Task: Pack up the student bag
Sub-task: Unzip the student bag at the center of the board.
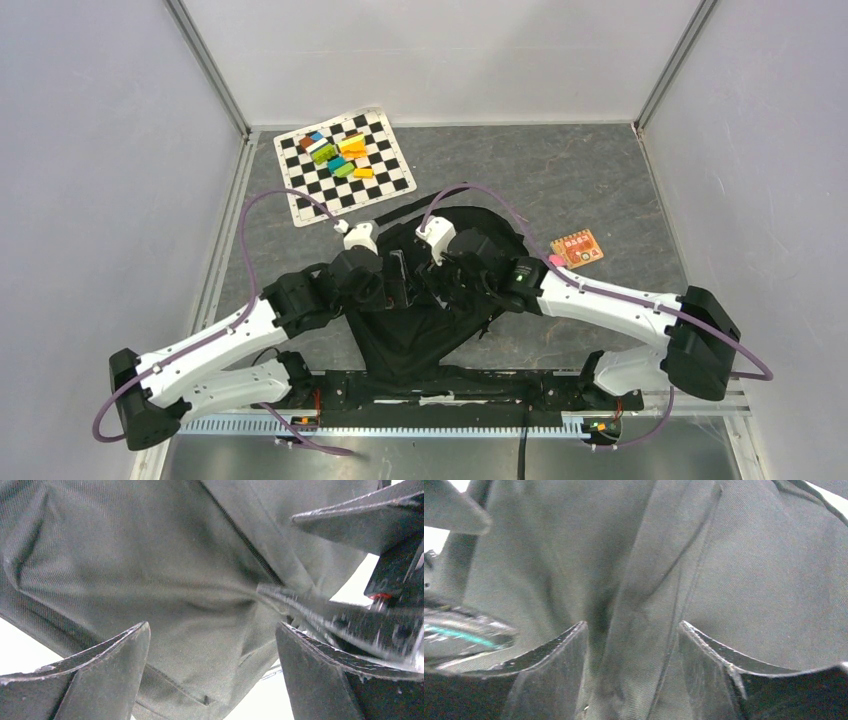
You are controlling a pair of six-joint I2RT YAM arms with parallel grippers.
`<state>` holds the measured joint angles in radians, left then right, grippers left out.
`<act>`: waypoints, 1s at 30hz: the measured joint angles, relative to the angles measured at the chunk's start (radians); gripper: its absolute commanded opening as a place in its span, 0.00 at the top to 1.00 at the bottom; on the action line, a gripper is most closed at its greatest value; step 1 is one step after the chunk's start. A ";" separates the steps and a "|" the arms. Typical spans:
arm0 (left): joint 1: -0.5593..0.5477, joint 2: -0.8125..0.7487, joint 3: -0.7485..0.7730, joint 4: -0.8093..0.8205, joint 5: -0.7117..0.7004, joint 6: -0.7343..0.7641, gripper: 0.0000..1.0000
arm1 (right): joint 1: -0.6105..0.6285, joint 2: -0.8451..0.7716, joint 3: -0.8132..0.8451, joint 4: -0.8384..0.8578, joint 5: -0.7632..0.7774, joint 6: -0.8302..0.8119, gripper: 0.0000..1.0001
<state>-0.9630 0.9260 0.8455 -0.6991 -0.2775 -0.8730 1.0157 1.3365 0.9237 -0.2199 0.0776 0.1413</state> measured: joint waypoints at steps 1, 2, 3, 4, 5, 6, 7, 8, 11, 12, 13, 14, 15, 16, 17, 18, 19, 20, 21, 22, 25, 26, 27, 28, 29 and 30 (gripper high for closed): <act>0.000 -0.008 -0.011 0.000 0.003 -0.006 0.00 | 0.002 0.005 0.002 -0.008 0.015 0.007 0.37; 0.000 -0.022 -0.029 0.005 0.011 -0.016 0.00 | 0.002 0.013 0.002 -0.014 0.037 0.013 0.44; 0.000 -0.035 -0.047 0.007 0.019 -0.026 0.00 | 0.002 0.019 0.002 -0.022 0.057 0.021 0.50; 0.000 -0.048 -0.063 0.007 0.024 -0.033 0.00 | 0.002 0.023 0.002 -0.029 0.072 0.026 0.58; 0.000 -0.056 -0.073 0.006 0.026 -0.039 0.00 | 0.002 0.026 0.002 -0.036 0.093 0.037 0.64; 0.000 -0.062 -0.081 0.006 0.027 -0.044 0.00 | 0.002 0.026 0.002 -0.040 0.110 0.043 0.68; 0.000 -0.063 -0.083 0.005 0.027 -0.047 0.00 | 0.002 0.026 0.002 -0.043 0.131 0.053 0.70; 0.000 -0.060 -0.082 0.007 0.027 -0.049 0.00 | 0.004 0.025 0.002 -0.045 0.147 0.060 0.72; 0.000 -0.027 -0.071 0.008 0.027 -0.049 0.00 | 0.006 0.013 0.002 -0.053 0.188 0.079 0.78; 0.000 -0.005 -0.060 0.007 0.027 -0.048 0.00 | 0.005 0.006 0.002 -0.054 0.198 0.082 0.78; 0.000 0.016 -0.048 0.008 0.027 -0.047 0.00 | 0.005 0.000 0.002 -0.055 0.206 0.086 0.80; 0.000 0.044 -0.032 0.006 0.026 -0.046 0.00 | 0.006 -0.005 0.002 -0.055 0.214 0.090 0.82; 0.000 0.071 -0.012 0.006 0.026 -0.042 0.00 | 0.005 -0.009 0.002 -0.055 0.220 0.093 0.84; 0.000 0.098 0.008 0.006 0.024 -0.038 0.00 | 0.005 -0.010 0.001 -0.055 0.225 0.097 0.85; 0.001 0.124 0.028 0.008 0.023 -0.032 0.00 | 0.005 -0.010 -0.001 -0.055 0.229 0.100 0.85; 0.003 0.146 0.047 0.009 0.019 -0.027 0.00 | 0.005 -0.010 -0.006 -0.053 0.233 0.102 0.86; 0.005 0.168 0.064 0.010 0.016 -0.024 0.00 | 0.003 -0.010 -0.013 -0.052 0.235 0.105 0.86; 0.009 0.187 0.077 0.013 0.016 -0.023 0.00 | 0.002 -0.010 -0.022 -0.048 0.238 0.109 0.87; 0.012 0.201 0.084 0.017 0.014 -0.023 0.00 | -0.001 -0.010 -0.031 -0.044 0.239 0.114 0.88; 0.015 0.213 0.089 0.023 0.014 -0.023 0.00 | -0.003 -0.010 -0.040 -0.037 0.239 0.117 0.88; 0.021 0.248 0.089 0.037 0.007 -0.023 0.00 | -0.021 -0.013 -0.082 0.002 0.235 0.137 0.90; 0.025 0.256 0.089 0.043 0.006 -0.023 0.00 | -0.027 -0.017 -0.098 0.018 0.229 0.146 0.89; 0.027 0.262 0.085 0.052 0.006 -0.023 0.01 | -0.035 -0.024 -0.116 0.036 0.220 0.153 0.89; 0.031 0.264 0.078 0.063 0.006 -0.023 0.02 | -0.044 -0.036 -0.138 0.061 0.207 0.162 0.88; 0.034 0.264 0.069 0.071 0.006 -0.024 0.04 | -0.051 -0.047 -0.154 0.079 0.194 0.168 0.87; 0.037 0.264 0.058 0.085 0.006 -0.024 0.05 | -0.058 -0.059 -0.173 0.102 0.178 0.173 0.85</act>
<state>-0.9260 1.1896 0.9031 -0.6144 -0.2718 -0.8970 0.9573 1.2774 0.7509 -0.1181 0.2558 0.3145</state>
